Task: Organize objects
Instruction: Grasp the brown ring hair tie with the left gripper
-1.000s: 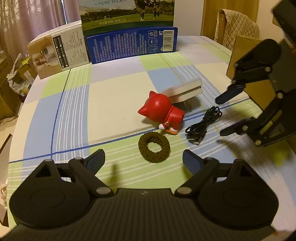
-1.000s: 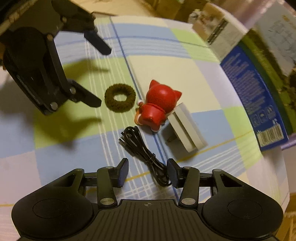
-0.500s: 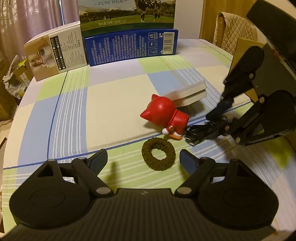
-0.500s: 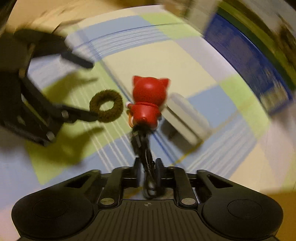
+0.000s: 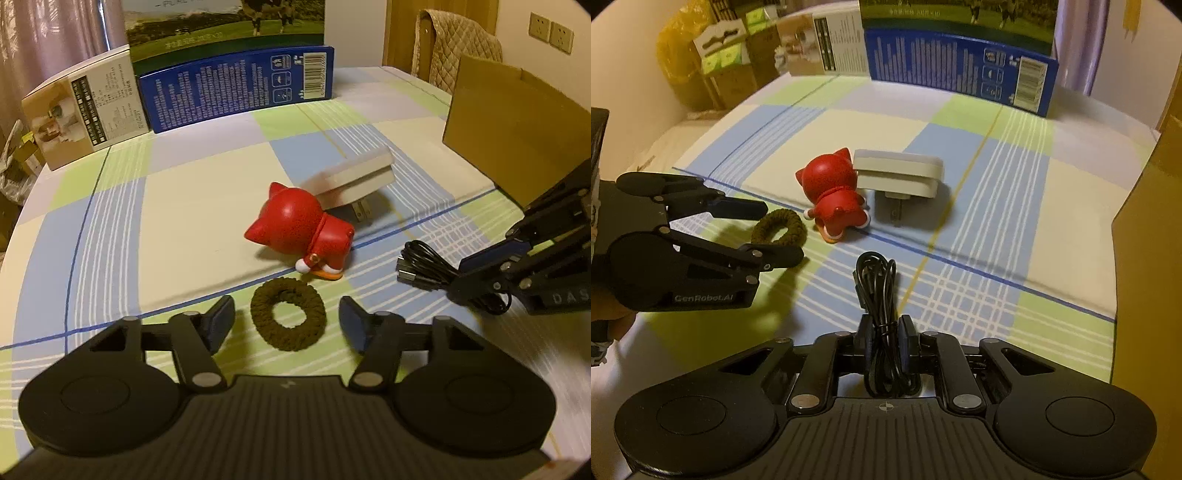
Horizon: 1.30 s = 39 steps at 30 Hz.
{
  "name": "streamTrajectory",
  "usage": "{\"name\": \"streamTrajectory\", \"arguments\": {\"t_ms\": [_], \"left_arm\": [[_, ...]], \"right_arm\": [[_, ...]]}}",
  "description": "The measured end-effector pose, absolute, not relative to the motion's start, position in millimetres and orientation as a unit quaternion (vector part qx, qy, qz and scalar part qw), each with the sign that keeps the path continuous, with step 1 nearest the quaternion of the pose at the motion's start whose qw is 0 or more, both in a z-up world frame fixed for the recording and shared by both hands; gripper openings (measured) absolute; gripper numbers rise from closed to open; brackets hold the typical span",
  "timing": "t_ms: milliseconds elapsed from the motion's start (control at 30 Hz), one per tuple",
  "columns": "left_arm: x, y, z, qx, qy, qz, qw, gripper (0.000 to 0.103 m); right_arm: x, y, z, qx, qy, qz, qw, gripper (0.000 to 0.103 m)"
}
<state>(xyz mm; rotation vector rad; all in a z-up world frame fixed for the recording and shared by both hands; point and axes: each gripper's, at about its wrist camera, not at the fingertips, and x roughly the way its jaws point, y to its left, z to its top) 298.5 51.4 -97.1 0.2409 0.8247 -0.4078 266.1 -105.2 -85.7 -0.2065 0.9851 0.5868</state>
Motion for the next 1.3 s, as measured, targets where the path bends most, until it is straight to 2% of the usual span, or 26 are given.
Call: {"name": "streamTrajectory", "arguments": {"t_ms": [133,367,633,1300], "left_arm": [[300.8,49.9,-100.5,0.117,0.397,-0.189,0.891,0.045],[300.2,52.5,-100.8,0.112,0.393,-0.175,0.896,0.038],[297.2,48.8,-99.7,0.102,0.4,-0.171,0.895,0.017],[271.9,52.7,-85.0,0.079,0.419,-0.135,0.894,0.014]], "right_arm": [[259.6,-109.1,-90.7,-0.099,0.441,0.28,0.847,0.011],[255.4,-112.5,-99.0,-0.105,0.406,0.285,0.862,0.011],[251.6,-108.3,-101.1,-0.104,0.394,0.27,0.872,0.012],[213.8,-125.7,-85.0,-0.041,0.409,0.226,0.883,0.011]]}}
